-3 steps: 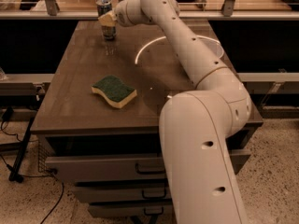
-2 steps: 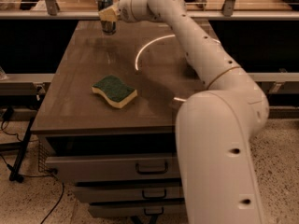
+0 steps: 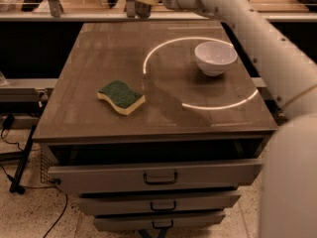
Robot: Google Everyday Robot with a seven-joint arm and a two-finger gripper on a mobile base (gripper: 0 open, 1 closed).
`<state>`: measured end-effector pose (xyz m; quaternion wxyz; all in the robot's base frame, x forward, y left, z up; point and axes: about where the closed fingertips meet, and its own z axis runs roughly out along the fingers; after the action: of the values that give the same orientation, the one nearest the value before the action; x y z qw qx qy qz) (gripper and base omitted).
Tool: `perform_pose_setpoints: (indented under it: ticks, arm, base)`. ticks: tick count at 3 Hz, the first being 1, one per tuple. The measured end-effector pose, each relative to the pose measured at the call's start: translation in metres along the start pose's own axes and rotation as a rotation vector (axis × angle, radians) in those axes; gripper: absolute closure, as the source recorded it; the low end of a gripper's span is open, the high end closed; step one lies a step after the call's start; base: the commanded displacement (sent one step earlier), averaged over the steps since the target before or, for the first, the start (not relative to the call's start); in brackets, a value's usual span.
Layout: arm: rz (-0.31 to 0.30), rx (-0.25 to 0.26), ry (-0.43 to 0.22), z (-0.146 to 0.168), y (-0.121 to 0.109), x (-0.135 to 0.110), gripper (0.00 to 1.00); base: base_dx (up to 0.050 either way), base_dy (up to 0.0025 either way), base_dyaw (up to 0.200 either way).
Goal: Place redbull can into white bowl
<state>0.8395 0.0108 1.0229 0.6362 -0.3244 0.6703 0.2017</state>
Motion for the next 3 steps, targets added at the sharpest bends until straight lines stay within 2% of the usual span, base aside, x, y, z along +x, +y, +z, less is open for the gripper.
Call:
perform_pose_setpoints:
  ticks: [1, 2, 3]
  arm:
    - [0.016, 0.149, -0.033, -0.085, -0.036, -0.005, 1.0]
    - [0.049, 0.264, 0.016, -0.162, -0.063, 0.023, 1.0]
    - [0.073, 0.337, 0.097, -0.217, -0.076, 0.056, 1.0]
  base:
    - [0.0, 0.0, 0.0]
    - [0.0, 0.0, 0.0]
    - [0.0, 0.0, 0.0]
